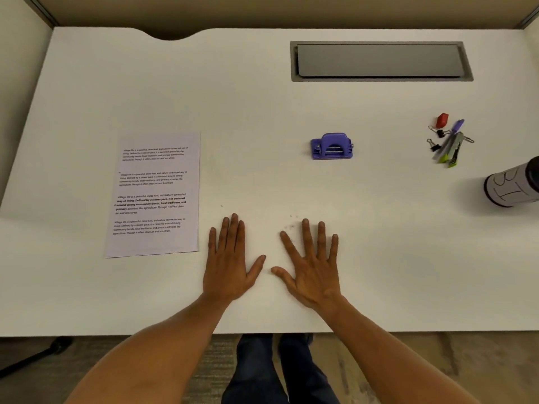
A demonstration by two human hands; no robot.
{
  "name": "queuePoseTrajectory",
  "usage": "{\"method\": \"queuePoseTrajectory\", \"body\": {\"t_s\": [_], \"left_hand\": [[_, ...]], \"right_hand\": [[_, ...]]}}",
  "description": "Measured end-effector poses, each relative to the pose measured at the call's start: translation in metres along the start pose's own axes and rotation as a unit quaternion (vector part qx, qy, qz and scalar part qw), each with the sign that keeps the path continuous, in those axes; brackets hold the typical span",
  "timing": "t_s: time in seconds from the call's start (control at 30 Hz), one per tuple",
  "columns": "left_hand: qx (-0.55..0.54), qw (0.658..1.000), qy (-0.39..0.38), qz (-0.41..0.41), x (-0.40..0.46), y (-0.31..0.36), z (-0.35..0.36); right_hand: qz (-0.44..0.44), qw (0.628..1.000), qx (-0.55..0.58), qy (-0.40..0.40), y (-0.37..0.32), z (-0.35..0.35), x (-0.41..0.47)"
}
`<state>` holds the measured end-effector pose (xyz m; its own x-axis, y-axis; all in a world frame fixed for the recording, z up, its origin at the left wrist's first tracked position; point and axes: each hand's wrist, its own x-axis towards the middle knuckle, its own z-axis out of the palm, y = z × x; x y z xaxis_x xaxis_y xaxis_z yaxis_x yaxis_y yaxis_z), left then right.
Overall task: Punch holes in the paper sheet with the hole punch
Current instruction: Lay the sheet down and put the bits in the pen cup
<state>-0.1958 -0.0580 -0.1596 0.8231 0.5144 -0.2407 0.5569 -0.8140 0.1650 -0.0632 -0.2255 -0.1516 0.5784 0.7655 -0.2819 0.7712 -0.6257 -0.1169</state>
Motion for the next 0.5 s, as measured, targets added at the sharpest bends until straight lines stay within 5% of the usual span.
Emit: {"method": "queuePoseTrajectory", "body": {"t_s": [0.13, 0.5], "left_hand": [[-0.01, 1.0, -0.004, -0.009, 0.0, 0.002, 0.0], [-0.09, 0.98, 0.006, -0.176, 0.027, 0.015, -0.012]], "right_hand": [[0.071, 0.997, 0.033, 0.025, -0.005, 0.003, 0.002], [0.004, 0.997, 0.049, 0.059, -0.001, 0.007, 0.001]]}}
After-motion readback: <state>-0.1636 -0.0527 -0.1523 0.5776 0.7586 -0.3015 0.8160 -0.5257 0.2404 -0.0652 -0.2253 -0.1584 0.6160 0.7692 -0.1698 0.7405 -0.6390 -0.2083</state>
